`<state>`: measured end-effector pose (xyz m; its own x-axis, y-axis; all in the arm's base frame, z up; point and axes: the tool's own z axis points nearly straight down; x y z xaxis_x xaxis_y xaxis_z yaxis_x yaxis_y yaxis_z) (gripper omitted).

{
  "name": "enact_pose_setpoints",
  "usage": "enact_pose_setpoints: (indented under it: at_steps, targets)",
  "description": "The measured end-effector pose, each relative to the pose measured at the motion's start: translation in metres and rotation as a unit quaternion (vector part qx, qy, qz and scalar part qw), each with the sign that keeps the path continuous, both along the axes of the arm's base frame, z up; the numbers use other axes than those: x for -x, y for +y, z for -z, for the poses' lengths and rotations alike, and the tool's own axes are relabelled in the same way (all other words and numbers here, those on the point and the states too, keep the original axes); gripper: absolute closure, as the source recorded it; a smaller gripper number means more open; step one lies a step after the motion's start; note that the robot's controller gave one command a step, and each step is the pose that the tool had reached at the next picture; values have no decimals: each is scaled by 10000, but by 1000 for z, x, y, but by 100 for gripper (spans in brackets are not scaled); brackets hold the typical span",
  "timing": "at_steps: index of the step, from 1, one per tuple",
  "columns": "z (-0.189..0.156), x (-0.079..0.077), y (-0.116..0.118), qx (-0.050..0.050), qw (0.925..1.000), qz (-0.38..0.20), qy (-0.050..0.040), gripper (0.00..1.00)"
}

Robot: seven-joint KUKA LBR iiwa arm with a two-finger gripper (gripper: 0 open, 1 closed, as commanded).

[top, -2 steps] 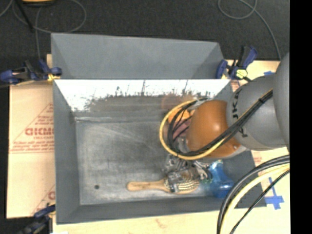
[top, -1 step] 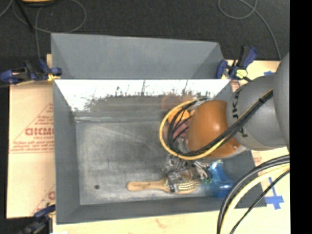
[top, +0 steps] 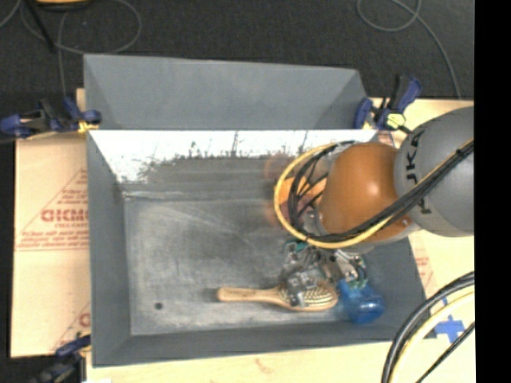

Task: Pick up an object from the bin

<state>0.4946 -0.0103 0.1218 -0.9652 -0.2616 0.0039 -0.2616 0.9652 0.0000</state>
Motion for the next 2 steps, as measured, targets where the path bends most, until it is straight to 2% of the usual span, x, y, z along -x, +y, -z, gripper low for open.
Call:
enact_pose_setpoints:
  at_steps: [1,2]
  targets:
    - [-67,3,6,1,10000,-81,-5,100]
    - [-136,-5,-7,-1,10000,49,-17,100]
